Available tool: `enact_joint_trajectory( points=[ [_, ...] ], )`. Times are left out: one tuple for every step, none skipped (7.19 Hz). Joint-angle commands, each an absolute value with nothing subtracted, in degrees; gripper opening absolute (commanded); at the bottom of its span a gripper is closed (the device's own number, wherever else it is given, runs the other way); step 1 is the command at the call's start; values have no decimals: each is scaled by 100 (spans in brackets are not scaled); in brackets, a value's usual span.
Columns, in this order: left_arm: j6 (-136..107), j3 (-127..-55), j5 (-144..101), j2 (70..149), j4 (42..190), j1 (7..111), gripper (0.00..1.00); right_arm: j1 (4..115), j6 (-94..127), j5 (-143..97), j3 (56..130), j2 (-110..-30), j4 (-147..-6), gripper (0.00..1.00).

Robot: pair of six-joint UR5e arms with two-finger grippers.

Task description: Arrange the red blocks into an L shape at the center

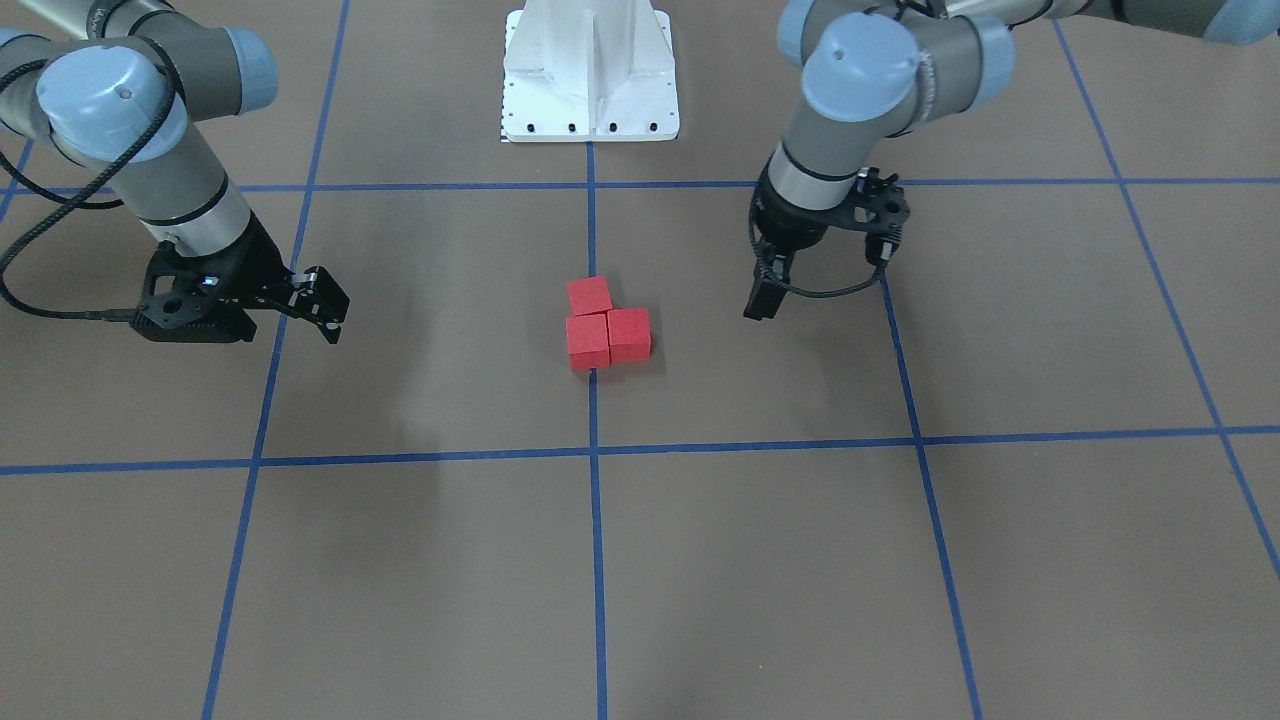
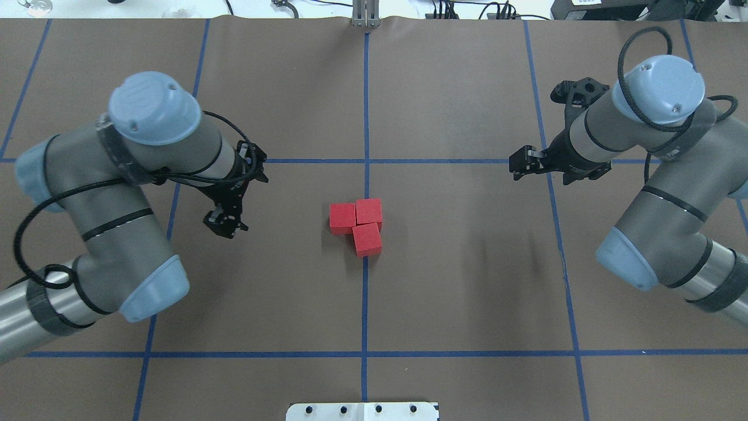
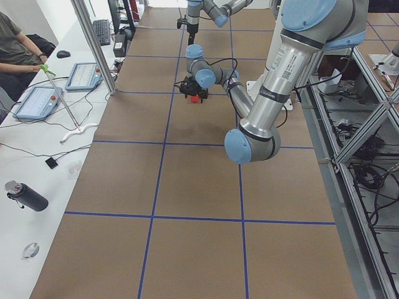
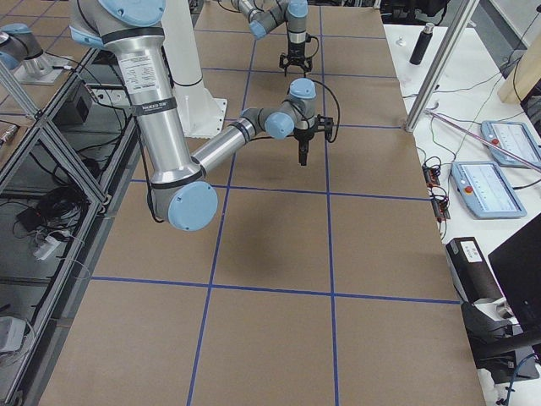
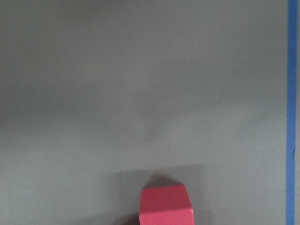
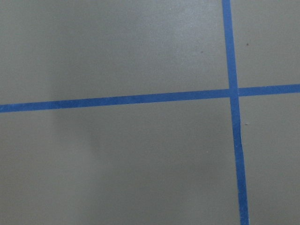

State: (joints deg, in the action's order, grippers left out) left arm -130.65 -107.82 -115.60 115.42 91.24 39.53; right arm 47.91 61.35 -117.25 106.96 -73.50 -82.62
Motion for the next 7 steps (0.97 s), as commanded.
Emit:
enact_joint_trajectory(
  points=[
    [-10838, -11241, -11967, 10436, 9193, 4698, 100, 5629, 5760, -12520, 10898, -7714, -8262, 100],
    [-9793, -11241, -12354, 10085, 9193, 5250, 100, 6060, 5069, -12846, 10890, -8021, -8262, 100],
    [-8355, -11198, -12749, 9603, 9193, 5934, 100, 6473, 4236, -12954, 10864, -8372, -8270, 100],
    [-7123, -11006, -12962, 9345, 9185, 6524, 100, 6799, 3540, -12972, 10837, -8602, -8305, 100],
    [-6110, -10699, -13007, 9317, 9176, 6974, 100, 7003, 3072, -12973, 10828, -8805, -8314, 100],
    [-4829, -10209, -13164, 9316, 9184, 7518, 100, 7196, 2528, -12964, 10802, -9050, -8314, 100],
    [-3555, -9769, -13366, 9316, 9185, 8011, 100, 7468, 2053, -13060, 10776, -9201, -8332, 100]
  ],
)
